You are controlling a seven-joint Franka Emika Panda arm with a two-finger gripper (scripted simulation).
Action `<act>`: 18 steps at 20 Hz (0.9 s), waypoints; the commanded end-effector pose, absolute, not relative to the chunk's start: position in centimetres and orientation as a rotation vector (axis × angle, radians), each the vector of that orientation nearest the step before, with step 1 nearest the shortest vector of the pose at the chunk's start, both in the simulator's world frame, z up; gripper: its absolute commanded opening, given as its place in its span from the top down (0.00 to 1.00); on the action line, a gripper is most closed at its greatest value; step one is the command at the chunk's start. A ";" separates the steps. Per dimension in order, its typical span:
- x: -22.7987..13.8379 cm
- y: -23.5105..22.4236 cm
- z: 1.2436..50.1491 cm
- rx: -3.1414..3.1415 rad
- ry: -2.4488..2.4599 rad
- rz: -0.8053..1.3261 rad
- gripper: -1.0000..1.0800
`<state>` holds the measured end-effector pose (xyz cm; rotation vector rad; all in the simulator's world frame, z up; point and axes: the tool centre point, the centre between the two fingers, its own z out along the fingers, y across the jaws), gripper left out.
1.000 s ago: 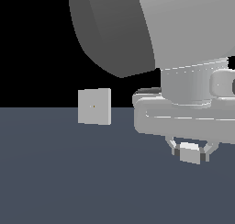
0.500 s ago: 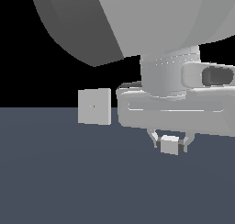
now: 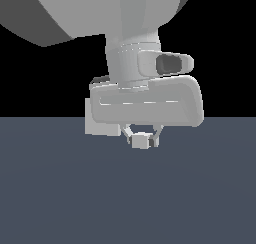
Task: Plug the charger into the wall socket.
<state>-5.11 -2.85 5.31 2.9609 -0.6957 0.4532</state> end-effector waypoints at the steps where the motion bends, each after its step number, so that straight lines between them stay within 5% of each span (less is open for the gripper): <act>1: -4.7 -0.6 6.2 2.967 -0.676 0.455 1.00; 18: -3.1 9.5 9.9 2.993 -0.584 0.458 1.00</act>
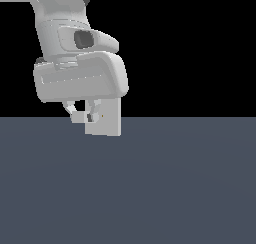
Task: Plug the charger into the wall socket.
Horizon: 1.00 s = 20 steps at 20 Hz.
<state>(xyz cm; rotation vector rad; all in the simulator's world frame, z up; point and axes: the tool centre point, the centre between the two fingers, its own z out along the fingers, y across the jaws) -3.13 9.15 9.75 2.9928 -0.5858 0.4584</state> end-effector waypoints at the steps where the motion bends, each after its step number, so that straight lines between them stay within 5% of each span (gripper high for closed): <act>1: -3.0 9.7 10.0 2.993 -0.582 0.458 1.00; 20: -0.3 8.7 10.0 2.995 -0.580 0.457 1.00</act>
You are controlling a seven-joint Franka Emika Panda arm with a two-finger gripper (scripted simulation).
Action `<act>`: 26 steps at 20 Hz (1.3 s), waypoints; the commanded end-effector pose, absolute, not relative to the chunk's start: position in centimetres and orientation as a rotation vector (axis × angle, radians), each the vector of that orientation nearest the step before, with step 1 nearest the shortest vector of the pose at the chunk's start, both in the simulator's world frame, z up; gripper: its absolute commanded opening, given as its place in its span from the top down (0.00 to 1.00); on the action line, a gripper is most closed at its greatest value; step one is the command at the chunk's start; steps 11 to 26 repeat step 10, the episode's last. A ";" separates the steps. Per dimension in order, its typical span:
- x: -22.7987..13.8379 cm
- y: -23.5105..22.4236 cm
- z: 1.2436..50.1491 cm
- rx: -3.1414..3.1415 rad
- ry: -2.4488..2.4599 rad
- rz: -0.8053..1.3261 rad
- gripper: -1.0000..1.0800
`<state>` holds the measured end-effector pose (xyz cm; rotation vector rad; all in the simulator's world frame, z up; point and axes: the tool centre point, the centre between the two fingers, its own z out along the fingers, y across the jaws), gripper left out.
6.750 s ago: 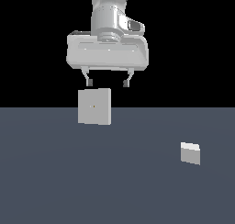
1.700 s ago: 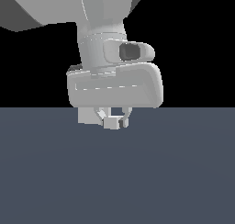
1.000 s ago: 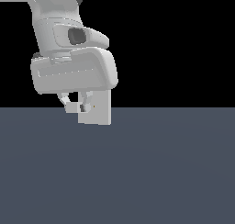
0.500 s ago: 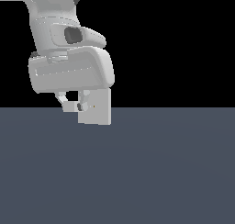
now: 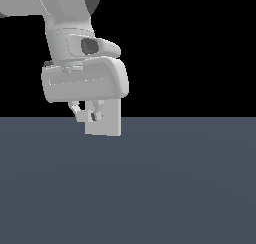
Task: Plug the charger into the wall socket.
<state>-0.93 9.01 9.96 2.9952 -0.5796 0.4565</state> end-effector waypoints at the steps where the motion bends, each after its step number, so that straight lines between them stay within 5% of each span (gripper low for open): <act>1: 0.1 8.6 10.0 2.995 -0.580 0.457 1.00; 26: 1.7 7.9 10.0 2.994 -0.580 0.457 1.00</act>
